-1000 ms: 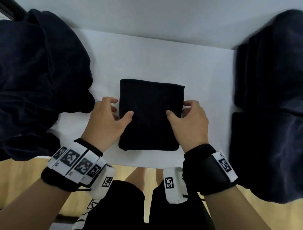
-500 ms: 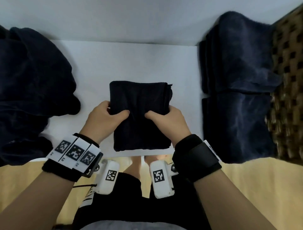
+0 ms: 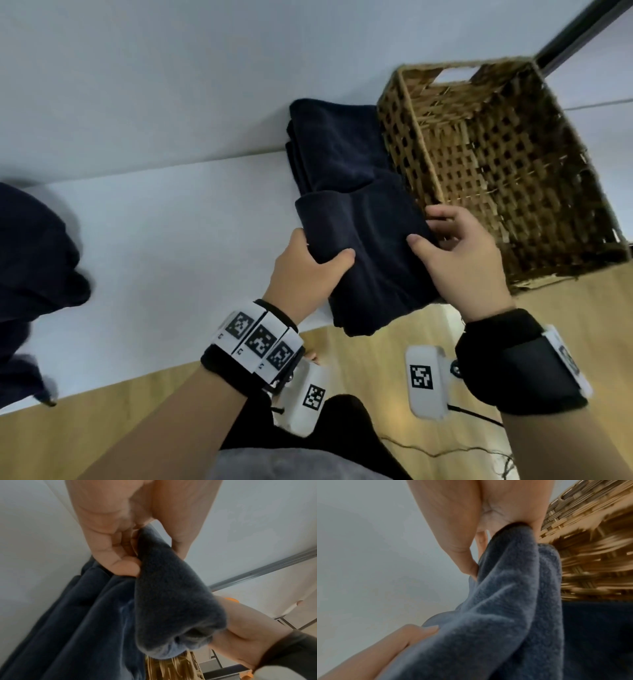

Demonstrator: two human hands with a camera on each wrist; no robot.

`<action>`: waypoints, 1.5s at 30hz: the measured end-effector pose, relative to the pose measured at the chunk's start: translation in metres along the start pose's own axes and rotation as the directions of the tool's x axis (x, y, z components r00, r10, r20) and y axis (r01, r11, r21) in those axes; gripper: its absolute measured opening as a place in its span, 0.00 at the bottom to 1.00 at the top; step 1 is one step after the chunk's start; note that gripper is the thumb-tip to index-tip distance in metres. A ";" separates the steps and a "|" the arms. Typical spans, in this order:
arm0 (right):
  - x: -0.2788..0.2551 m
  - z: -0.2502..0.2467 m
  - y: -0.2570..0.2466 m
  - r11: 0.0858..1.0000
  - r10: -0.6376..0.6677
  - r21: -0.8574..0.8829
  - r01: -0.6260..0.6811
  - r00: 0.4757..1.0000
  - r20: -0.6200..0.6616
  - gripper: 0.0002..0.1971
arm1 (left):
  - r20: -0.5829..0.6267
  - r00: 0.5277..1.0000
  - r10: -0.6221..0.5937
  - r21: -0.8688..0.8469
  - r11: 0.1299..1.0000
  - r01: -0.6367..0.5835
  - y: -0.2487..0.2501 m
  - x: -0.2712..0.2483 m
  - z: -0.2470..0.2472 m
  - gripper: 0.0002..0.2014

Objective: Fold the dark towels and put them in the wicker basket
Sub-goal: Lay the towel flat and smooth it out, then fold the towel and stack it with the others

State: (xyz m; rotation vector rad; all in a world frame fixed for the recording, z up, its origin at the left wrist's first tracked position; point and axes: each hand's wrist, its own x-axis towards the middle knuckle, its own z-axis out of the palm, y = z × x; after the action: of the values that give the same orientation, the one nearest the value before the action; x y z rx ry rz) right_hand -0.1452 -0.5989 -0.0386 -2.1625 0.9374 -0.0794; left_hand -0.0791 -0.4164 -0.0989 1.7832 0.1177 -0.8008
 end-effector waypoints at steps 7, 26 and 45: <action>-0.013 -0.001 0.022 0.952 -0.167 -0.247 0.181 0.983 0.075 0.22 | -0.023 0.997 -0.072 0.059 0.996 0.073 -0.016 0.001 0.035 0.25; 0.007 0.037 0.027 0.913 0.114 -0.394 0.103 0.864 0.491 0.37 | 0.033 0.968 -0.250 0.319 0.920 0.226 -0.011 0.023 0.029 0.31; -0.104 0.239 -0.161 0.928 -0.167 -0.063 0.368 0.561 0.811 0.12 | -0.692 0.711 -0.123 0.389 0.766 0.511 -0.154 -0.057 -0.367 0.23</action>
State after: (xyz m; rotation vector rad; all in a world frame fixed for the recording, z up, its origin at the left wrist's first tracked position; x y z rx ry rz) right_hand -0.0443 -0.3115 -0.0761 -2.1686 0.0681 0.8402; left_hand -0.0251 -0.0195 -0.1368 2.6103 0.7535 -0.4505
